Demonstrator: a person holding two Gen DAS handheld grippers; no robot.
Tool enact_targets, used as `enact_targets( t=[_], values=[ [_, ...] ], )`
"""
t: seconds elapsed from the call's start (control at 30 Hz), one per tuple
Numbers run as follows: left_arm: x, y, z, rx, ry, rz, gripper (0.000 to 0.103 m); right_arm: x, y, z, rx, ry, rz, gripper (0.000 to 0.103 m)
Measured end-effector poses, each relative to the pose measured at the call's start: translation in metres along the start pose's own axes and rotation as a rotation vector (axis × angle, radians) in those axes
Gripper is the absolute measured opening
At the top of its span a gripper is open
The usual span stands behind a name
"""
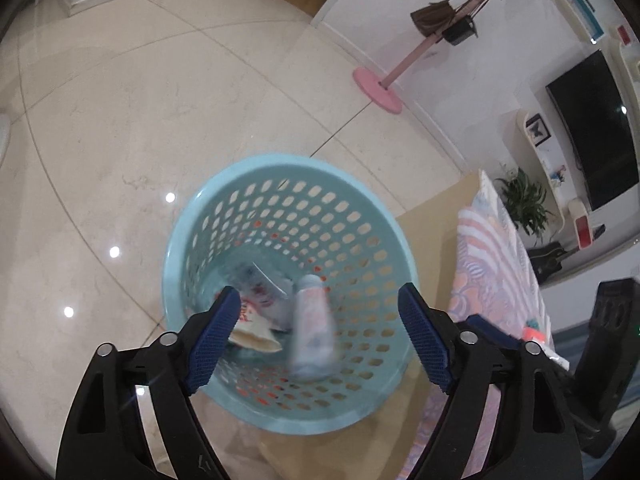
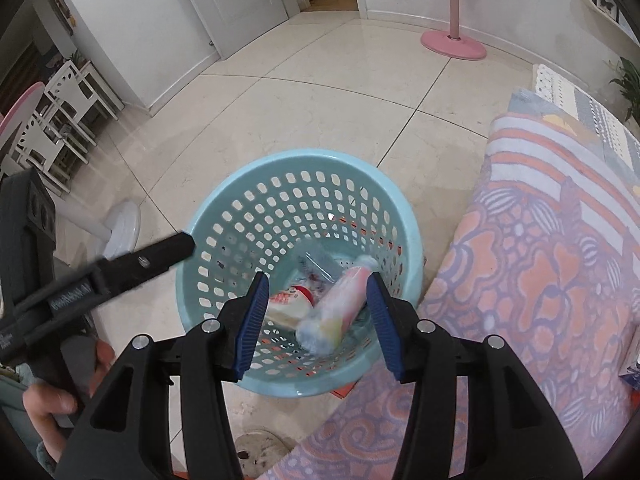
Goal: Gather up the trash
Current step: 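Carry cup and bottle over the wastebasket and open both tools to drop them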
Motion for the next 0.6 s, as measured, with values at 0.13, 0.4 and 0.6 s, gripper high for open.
enact_targets(
  t=[0.13, 0.4, 0.6],
  values=[
    [0.007, 0.000, 0.009, -0.017, 0.016, 0.017, 0.080, 0.004, 0.005, 0.002, -0.003, -0.008, -0.008, 0.048],
    [0.018, -0.006, 0.031, -0.033, 0.056, 0.060, 0.080, 0.029, 0.004, 0.009, -0.010, -0.028, 0.020, 0.048],
    [0.034, -0.003, 0.077, -0.078, 0.139, 0.119, 0.080, 0.089, 0.001, 0.032, -0.009, -0.025, 0.126, 0.048]
  ],
)
Point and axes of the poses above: each gripper's, at about its wrist camera, not at the fingertips, and x roughly against the way its jaws point, z to its right, y to its underside, the point moved 2 cm from there along -x, roughly the way its jaws point, and after that the axes turned 15 degrees about z, right-handed, at the moved point
